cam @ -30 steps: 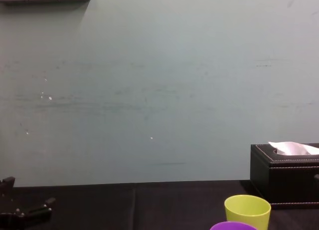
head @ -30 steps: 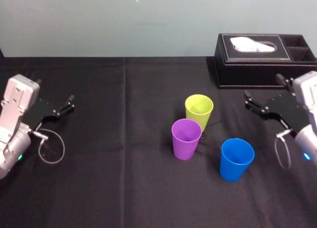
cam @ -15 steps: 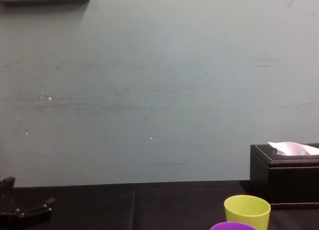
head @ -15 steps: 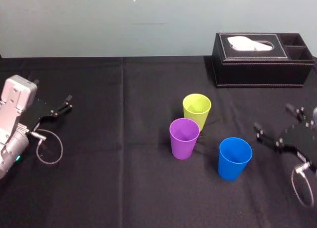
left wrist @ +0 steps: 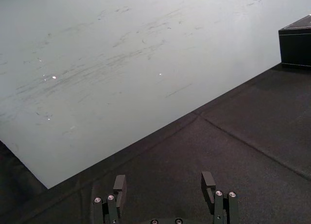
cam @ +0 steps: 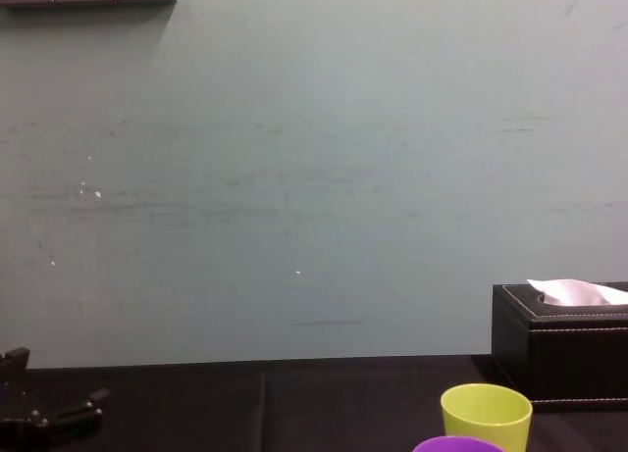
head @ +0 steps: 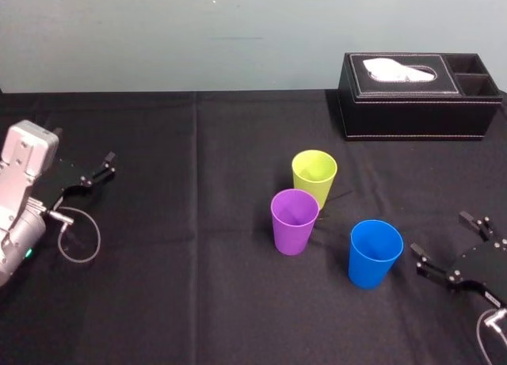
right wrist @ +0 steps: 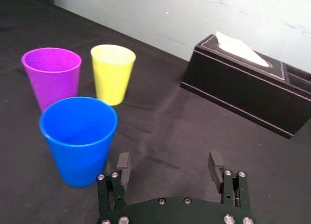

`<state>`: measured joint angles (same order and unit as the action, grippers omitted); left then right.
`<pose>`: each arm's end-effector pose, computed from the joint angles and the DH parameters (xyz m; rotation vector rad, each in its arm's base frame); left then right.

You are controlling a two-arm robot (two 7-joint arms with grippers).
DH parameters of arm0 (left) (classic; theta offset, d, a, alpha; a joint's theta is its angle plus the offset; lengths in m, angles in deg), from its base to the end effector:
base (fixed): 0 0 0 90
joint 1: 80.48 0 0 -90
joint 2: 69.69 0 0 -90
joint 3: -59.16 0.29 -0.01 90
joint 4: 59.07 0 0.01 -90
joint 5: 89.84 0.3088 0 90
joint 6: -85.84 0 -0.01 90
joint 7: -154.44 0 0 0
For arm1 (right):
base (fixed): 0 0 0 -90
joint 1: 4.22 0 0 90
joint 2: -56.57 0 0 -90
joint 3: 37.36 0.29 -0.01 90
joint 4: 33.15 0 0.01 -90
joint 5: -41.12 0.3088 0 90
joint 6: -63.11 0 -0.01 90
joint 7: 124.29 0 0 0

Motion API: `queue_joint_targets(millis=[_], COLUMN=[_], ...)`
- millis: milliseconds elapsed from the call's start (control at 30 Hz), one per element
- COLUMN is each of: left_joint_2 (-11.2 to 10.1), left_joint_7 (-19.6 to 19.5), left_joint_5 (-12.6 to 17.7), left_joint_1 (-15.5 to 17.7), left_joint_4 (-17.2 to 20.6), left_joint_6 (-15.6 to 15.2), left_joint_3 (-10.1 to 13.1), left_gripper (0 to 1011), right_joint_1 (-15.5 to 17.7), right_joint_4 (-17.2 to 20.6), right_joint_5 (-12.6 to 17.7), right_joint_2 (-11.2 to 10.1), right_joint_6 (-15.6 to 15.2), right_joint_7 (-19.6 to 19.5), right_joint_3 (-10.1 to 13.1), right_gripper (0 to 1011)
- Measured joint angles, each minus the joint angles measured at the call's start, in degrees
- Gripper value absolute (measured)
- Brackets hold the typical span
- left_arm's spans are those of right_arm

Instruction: Stack the three plastic cups sequentially using one hand.

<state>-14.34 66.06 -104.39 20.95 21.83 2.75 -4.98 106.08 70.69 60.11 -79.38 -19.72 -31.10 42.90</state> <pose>0.3581 0.0827 -0.3023 0.3045 -0.2851 1.2480 0.2302 -0.1222 -0.2914 -0.3607 -0.1816 -1.1234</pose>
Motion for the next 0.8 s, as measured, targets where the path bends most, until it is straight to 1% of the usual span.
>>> queue_joint_targets(millis=[233,433,800], left_joint_2=[0.0,0.0,0.0], left_joint_7=[0.0,0.0,0.0], left_joint_5=[0.0,0.0,0.0], left_joint_1=[0.0,0.0,0.0], left_joint_4=[0.0,0.0,0.0], left_joint_6=[0.0,0.0,0.0], left_joint_3=[0.0,0.0,0.0], left_gripper=[1011,1011,1011], right_joint_1=[0.79,1.5,2.73], right_joint_4=[0.26,0.73,1.63], right_joint_5=[1.0,1.56,2.25], right_joint_2=[0.69,0.88,0.95], right_joint_6=[-0.11,-0.39,-0.85], right_joint_7=[2.6,4.43,8.0], right_joint_3=[0.07,0.17,1.2], right_gripper=[1003,1003,1003])
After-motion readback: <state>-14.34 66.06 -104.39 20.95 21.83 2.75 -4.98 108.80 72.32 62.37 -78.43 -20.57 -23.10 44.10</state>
